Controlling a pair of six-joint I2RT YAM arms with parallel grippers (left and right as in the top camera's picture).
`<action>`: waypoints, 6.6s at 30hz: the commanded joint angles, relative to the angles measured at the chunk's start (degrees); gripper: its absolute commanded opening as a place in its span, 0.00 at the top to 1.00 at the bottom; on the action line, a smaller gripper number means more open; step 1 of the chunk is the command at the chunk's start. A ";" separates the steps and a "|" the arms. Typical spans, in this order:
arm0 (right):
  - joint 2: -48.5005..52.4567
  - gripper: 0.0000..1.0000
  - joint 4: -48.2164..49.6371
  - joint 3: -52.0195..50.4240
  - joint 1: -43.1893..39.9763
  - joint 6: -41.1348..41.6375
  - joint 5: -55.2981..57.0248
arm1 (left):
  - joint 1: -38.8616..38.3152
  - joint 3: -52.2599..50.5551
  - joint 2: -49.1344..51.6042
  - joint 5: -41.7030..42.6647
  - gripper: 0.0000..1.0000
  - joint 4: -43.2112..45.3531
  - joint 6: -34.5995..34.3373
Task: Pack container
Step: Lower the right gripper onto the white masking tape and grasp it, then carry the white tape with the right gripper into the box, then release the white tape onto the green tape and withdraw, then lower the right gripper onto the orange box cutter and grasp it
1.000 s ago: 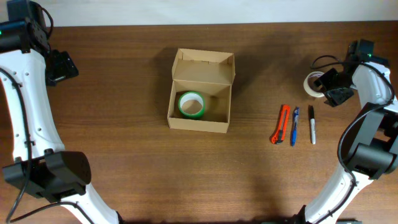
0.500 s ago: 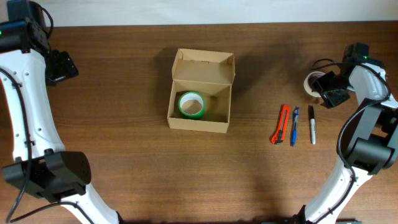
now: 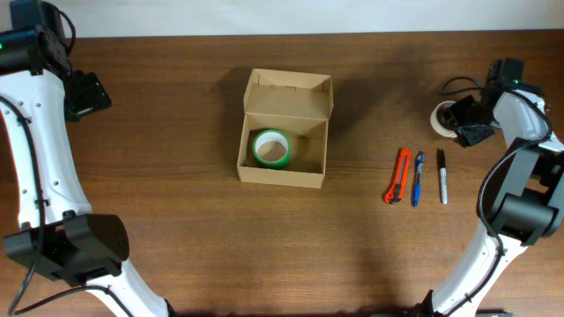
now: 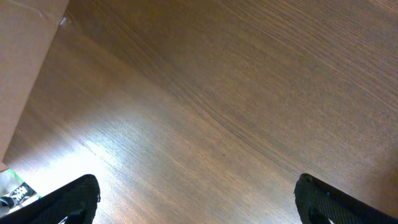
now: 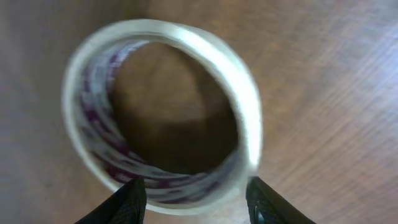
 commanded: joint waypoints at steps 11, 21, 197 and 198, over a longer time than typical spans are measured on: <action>1.01 0.47 -2.80 -0.04 0.04 8.55 2.69 | 0.35 -0.37 0.13 0.02 0.00 0.11 0.07; 1.01 0.52 -7.43 -0.07 0.04 9.51 8.59 | 0.35 -0.37 0.13 0.02 0.00 0.11 0.04; -30.34 0.39 -4.02 -35.67 14.80 -21.38 -1.22 | 0.35 -0.37 0.13 0.02 0.00 0.11 0.07; -29.07 0.39 -3.43 -35.67 14.80 -20.96 -1.25 | 0.35 -0.37 0.13 0.02 0.00 0.11 0.04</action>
